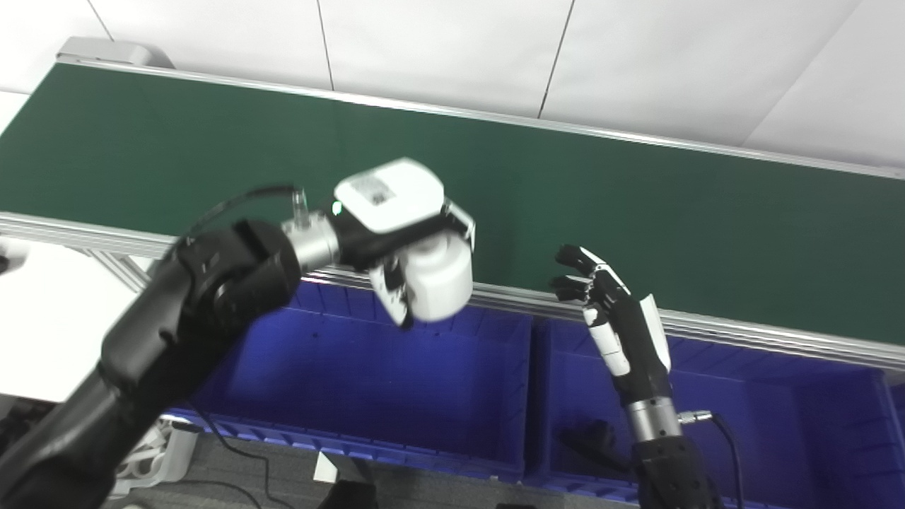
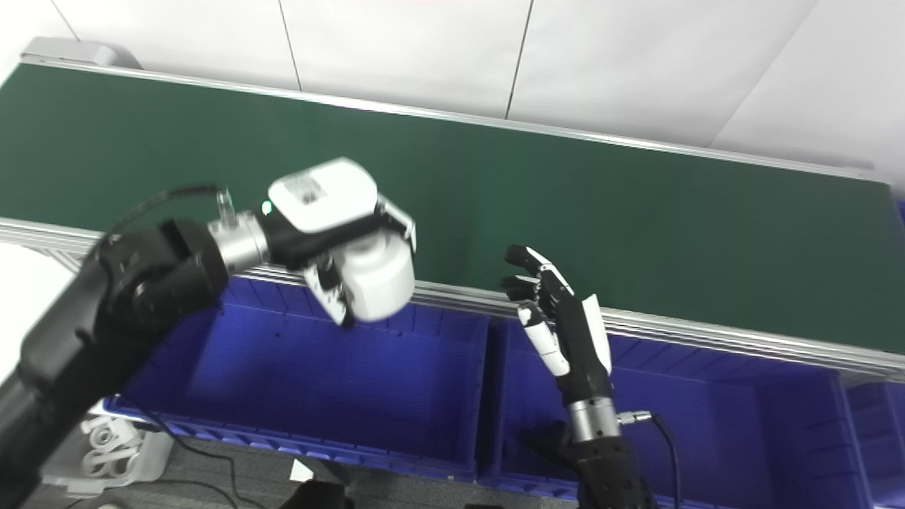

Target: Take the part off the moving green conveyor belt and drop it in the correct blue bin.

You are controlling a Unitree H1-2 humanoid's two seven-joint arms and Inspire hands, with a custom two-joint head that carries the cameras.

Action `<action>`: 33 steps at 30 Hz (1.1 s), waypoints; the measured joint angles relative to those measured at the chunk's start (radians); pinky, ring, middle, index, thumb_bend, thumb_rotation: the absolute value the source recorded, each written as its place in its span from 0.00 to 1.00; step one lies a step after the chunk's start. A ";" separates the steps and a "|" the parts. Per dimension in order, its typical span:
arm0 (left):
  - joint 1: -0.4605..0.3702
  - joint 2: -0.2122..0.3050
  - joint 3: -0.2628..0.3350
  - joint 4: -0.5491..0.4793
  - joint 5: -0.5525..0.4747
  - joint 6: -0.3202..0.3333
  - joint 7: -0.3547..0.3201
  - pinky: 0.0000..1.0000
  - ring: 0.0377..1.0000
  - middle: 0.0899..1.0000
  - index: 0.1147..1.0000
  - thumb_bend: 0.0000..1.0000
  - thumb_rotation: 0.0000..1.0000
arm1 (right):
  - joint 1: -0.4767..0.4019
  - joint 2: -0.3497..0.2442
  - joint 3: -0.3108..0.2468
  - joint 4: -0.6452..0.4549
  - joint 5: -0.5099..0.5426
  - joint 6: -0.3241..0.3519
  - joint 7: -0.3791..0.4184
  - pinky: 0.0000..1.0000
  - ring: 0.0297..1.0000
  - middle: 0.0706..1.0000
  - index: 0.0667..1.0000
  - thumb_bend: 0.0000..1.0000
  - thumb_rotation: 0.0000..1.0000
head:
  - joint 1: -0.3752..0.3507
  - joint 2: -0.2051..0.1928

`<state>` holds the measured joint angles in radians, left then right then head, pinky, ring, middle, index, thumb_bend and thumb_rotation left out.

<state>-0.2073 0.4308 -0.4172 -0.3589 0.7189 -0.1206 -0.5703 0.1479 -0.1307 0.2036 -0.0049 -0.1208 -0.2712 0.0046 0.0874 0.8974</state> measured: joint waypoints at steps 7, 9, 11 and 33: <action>0.105 -0.042 -0.020 0.101 0.104 -0.070 0.125 0.40 0.39 0.44 0.45 0.50 0.00 | 0.013 -0.001 -0.019 0.000 -0.004 0.002 0.017 0.64 0.69 0.79 0.82 0.74 1.00 | 0.008 -0.020; 0.122 -0.065 -0.024 0.171 0.142 -0.112 0.221 0.39 0.39 0.45 0.45 0.50 0.00 | 0.015 -0.001 -0.024 0.000 -0.008 0.002 0.020 0.64 0.69 0.78 0.82 0.76 1.00 | 0.008 -0.020; 0.141 -0.085 -0.041 0.230 0.175 -0.133 0.286 0.38 0.40 0.46 0.44 0.50 0.00 | 0.018 -0.001 -0.025 0.000 -0.010 0.002 0.023 0.64 0.69 0.78 0.82 0.76 1.00 | 0.009 -0.021; 0.124 -0.089 -0.129 0.393 0.354 -0.192 0.417 0.51 0.58 0.57 0.43 0.52 0.04 | 0.023 0.015 -0.033 0.004 -0.013 0.002 0.026 0.65 0.69 0.79 0.82 0.77 1.00 | 0.000 -0.031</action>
<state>-0.0830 0.3418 -0.5463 0.0338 1.0729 -0.3128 -0.1535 0.1707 -0.1156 0.1706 -0.0008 -0.1334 -0.2695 0.0304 0.0874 0.8667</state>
